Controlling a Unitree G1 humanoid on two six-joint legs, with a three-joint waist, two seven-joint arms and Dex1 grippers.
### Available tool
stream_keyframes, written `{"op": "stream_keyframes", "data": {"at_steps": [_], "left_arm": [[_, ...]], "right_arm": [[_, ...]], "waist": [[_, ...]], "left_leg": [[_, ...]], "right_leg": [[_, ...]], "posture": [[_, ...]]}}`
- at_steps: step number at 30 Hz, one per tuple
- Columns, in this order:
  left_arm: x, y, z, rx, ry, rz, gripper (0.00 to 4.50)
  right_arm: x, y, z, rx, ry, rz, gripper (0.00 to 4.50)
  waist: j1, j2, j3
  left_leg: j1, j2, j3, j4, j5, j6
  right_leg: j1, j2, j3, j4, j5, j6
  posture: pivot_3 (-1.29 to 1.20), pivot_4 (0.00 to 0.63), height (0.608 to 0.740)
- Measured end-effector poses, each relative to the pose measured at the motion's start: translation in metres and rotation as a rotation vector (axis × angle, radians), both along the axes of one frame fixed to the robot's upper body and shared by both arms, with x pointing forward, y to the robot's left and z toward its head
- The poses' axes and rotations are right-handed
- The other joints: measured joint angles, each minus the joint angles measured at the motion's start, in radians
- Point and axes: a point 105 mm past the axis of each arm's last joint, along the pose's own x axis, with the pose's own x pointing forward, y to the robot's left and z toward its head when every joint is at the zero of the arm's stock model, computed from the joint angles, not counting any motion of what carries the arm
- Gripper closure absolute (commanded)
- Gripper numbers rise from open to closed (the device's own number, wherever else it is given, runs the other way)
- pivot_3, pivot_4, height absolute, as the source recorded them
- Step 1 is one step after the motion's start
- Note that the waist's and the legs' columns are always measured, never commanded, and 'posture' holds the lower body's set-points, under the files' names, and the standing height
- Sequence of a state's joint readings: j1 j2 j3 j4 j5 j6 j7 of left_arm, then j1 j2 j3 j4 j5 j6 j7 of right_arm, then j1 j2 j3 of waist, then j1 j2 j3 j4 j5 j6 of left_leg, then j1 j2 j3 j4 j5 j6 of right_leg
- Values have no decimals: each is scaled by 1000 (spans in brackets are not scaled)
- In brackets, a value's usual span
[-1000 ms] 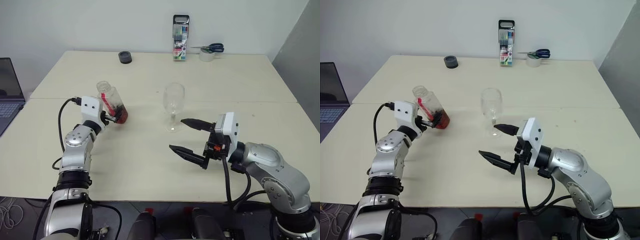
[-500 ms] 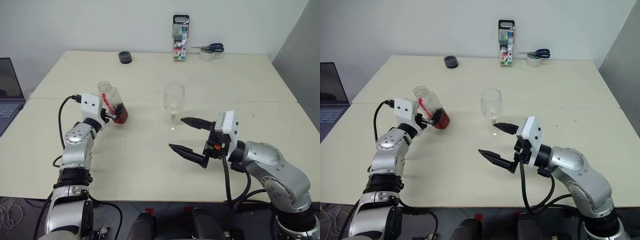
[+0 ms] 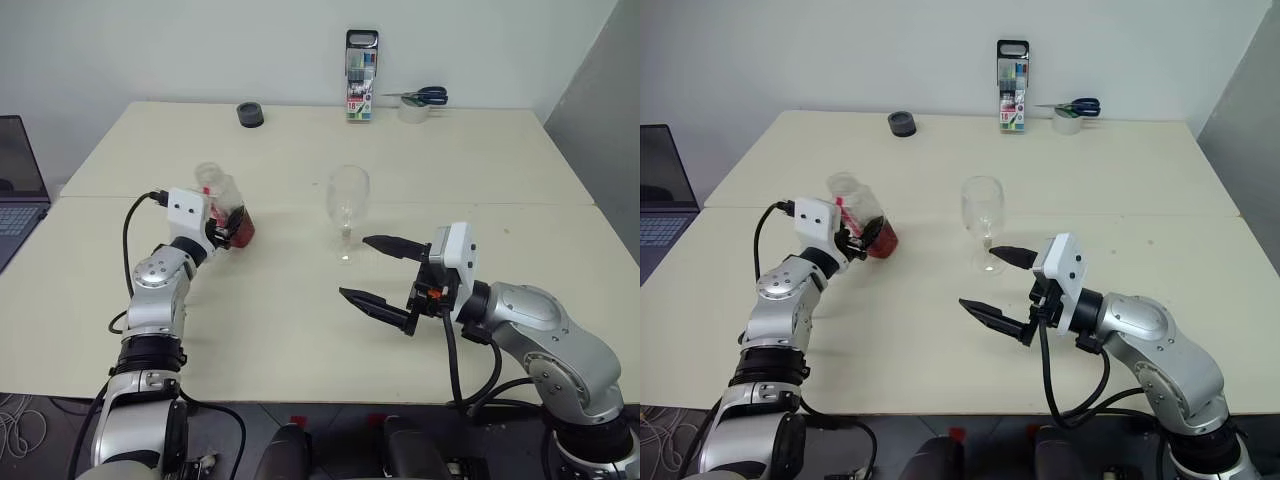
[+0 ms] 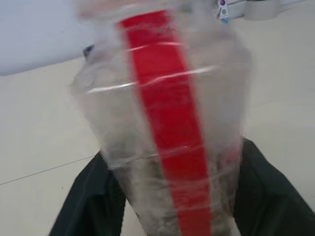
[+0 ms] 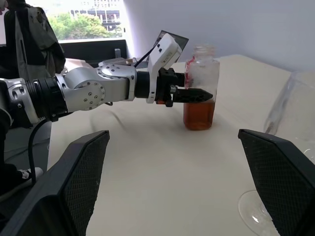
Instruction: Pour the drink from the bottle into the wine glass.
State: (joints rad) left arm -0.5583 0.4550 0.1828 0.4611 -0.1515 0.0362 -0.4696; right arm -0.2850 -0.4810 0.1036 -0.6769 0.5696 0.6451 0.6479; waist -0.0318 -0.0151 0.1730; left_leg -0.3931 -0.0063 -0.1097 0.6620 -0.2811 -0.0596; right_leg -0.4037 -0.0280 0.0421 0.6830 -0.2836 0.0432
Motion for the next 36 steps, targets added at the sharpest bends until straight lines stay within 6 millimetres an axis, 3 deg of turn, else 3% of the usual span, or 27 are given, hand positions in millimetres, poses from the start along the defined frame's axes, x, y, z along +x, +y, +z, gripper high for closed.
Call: {"op": "stream_keyframes", "data": {"at_steps": [8,11,19,24,36], "left_arm": [[0,-1,0,-5,5,-10,2759],[-1,-13,7,18,-10,-53,2759],[7,-75,76,228,-204,-272,2760],[11,-101,99,441,-321,-359,2766],[22,-105,107,822,-504,-376,2787]], "right_arm": [[0,0,-1,-8,-2,-4,0],[1,0,-1,-5,-4,-13,0],[20,-10,18,27,-59,-116,0],[37,-18,31,61,-77,-216,0],[43,-49,35,-17,-57,-252,0]], "waist": [[0,0,0],[0,0,0],[0,0,0],[-4,0,0],[-1,0,0]], "left_leg": [[0,0,0,0,0,0],[-1,0,-1,0,0,0],[-2,-1,-1,1,0,0],[-3,-1,0,0,0,0],[-4,-1,0,0,0,0]], "right_leg": [[0,0,0,0,0,0],[0,0,0,0,0,0],[-1,0,-1,0,0,0],[-2,0,0,0,0,0],[-2,0,0,-1,0,0]], "posture": [[0,150,740],[0,150,740],[0,150,740],[0,150,740],[0,150,740]]}}
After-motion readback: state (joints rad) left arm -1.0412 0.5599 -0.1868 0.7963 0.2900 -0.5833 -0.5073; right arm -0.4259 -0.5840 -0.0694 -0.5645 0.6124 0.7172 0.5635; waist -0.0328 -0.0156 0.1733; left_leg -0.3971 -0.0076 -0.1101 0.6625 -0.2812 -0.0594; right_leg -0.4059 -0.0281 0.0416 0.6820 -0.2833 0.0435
